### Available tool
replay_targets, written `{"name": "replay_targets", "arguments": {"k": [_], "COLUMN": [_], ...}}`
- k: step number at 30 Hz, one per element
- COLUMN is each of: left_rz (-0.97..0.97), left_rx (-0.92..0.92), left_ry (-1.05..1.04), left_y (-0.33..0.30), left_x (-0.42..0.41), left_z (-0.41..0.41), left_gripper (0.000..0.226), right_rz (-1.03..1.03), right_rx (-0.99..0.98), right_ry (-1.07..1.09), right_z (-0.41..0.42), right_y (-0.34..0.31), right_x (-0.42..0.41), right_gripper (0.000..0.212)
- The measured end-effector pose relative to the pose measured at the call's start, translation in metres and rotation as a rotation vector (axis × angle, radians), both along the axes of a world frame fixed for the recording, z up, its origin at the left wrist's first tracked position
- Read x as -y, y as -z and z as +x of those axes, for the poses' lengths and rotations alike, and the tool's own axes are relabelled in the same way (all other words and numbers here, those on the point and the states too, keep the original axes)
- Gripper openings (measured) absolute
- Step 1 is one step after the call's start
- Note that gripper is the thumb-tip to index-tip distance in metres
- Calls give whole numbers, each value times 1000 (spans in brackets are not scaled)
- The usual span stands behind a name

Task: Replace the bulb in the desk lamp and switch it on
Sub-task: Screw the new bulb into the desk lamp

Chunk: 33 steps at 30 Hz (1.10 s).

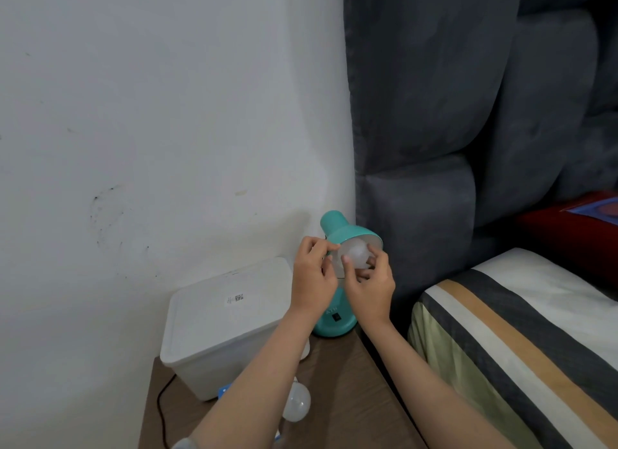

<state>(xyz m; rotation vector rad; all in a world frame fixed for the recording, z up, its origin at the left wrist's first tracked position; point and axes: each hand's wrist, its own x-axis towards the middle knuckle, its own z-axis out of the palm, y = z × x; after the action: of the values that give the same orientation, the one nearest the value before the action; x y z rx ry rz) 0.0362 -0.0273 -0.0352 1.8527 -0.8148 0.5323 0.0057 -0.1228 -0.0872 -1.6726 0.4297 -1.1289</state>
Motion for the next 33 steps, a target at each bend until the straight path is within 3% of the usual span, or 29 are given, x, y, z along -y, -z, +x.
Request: {"name": "replay_targets", "arguments": {"k": [5,12,17,25,28,33], "left_rz": [-12,-13,-19,-10,-15,-17], "left_rx": [-2,-9,-10,5,11,6], "left_ry": [1,2,-3,3,2,0], "left_y": [1,0,0,-1,-1,-1], "left_x": [0,1,0,1,1,1], "left_z": [0,-1,-1,-1,-2,0], "left_gripper": [29,29,29,32,32,31], "right_rz": [-136,-13,-142,-16,-133,-111], "right_rx": [75,6,80,27,85,40], "right_ry": [-51,-32,-59,-47,-71,-37], "right_z": [0,-2,0,-2,-1,-1], "right_y": [6,4,9,3,6,3], "right_x": [-1,-1,-2,0,0,-1], "right_gripper": [54,52,58,54,60,48]}}
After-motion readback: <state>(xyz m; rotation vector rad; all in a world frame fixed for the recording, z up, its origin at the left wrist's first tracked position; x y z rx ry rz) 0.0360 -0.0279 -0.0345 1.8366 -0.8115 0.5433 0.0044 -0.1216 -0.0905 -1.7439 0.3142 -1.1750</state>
